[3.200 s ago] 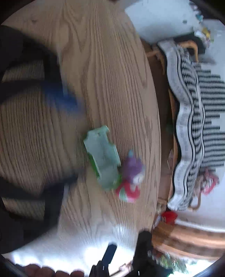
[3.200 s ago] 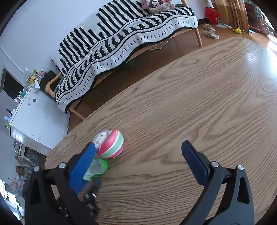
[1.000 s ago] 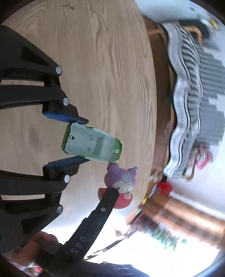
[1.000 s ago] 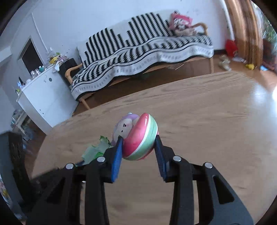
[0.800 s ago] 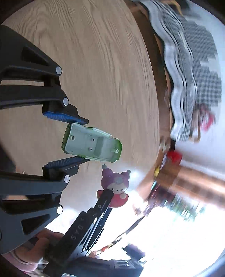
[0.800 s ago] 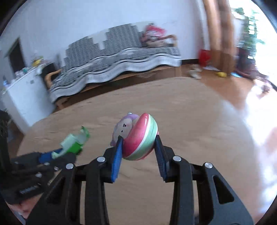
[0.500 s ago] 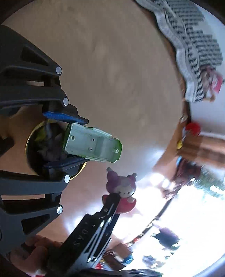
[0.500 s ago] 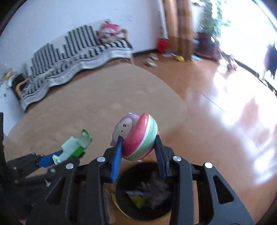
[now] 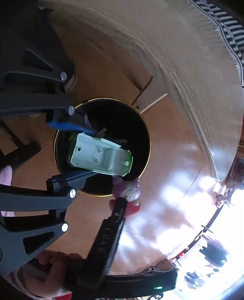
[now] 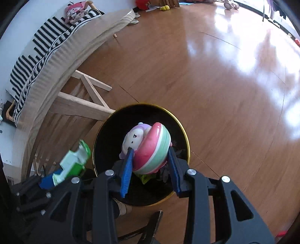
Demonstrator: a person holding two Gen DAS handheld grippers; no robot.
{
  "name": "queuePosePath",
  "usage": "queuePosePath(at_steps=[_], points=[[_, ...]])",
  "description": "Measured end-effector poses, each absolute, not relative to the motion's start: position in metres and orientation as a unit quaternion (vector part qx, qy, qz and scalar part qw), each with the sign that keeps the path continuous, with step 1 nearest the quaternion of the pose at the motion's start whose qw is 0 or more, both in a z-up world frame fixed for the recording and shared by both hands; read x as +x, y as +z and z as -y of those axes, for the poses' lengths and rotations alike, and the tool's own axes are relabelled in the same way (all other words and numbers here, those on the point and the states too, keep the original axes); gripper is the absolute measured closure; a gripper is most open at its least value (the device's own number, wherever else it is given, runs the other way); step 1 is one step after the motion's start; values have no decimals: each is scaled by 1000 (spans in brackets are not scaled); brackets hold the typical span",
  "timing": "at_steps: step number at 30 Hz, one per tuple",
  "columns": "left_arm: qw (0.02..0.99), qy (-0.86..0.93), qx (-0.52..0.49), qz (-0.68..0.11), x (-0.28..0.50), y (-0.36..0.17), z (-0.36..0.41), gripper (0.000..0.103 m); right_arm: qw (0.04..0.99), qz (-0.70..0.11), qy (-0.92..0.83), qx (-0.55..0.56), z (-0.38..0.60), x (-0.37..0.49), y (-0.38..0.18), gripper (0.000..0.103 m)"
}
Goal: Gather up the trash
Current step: 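Carry both items over the black bin and open both grippers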
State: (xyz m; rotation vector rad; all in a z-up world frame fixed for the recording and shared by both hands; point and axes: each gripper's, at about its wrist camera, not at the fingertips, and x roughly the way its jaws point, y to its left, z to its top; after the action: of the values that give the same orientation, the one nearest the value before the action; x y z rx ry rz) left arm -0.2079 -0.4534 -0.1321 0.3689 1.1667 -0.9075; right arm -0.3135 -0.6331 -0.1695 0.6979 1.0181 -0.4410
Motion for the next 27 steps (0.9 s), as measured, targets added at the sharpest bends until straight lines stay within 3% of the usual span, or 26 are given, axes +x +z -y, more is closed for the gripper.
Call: queuePosePath(at_steps=[24, 25, 26, 27], points=[[701, -425, 179, -545, -213, -134, 466, 66, 771, -490, -209, 348, 634, -302, -174, 64], [698, -423, 183, -548, -214, -136, 468, 55, 765, -492, -211, 358, 637, -303, -175, 52], [700, -419, 187, -547, -214, -136, 470, 28, 759, -492, -212, 371, 640, -304, -176, 35], [707, -416, 186, -541, -215, -135, 470, 14, 755, -487, -214, 383, 644, -306, -176, 28]])
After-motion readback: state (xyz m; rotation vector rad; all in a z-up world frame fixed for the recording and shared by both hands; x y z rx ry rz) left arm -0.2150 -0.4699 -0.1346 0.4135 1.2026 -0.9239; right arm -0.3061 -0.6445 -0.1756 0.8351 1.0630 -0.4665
